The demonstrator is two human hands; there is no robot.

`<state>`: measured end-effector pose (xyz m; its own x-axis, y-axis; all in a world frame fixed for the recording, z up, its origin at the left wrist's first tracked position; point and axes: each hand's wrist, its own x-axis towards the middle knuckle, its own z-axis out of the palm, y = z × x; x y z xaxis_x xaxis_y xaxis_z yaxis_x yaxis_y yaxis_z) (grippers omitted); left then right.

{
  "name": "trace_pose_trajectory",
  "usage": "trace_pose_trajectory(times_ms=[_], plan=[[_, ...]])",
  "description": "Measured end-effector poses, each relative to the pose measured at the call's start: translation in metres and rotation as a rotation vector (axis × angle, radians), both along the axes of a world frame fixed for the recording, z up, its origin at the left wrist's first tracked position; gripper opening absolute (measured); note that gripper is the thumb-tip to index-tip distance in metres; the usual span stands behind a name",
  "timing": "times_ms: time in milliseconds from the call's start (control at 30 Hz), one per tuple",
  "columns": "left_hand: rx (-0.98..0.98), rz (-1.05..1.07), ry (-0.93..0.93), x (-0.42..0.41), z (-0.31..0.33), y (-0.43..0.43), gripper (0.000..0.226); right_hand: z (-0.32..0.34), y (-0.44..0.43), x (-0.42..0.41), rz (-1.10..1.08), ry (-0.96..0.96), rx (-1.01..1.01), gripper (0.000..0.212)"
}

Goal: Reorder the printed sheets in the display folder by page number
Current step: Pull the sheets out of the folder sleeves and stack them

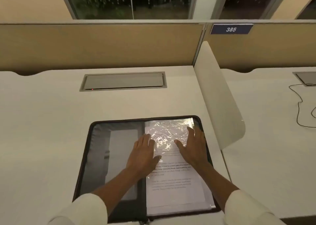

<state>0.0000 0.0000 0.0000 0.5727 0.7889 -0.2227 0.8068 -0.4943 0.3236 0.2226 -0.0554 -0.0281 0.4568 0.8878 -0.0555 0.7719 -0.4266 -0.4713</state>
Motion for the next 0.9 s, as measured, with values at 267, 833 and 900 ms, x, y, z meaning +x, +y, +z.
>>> trace_pose_trajectory(times_ms=[267, 833, 900], plan=[[-0.055, 0.168, -0.041, 0.028, -0.007, -0.012, 0.067, 0.004, 0.008, 0.019, -0.132, 0.132, 0.047, 0.067], [-0.385, 0.536, -0.268, 0.069, 0.02, 0.018, 0.051, 0.016, 0.017, 0.022, -0.171, -0.04, 0.317, 0.019], [-0.637, 0.699, -0.474, 0.077, 0.026, 0.023, 0.056, 0.015, 0.014, 0.023, -0.095, -0.087, 0.348, 0.015]])
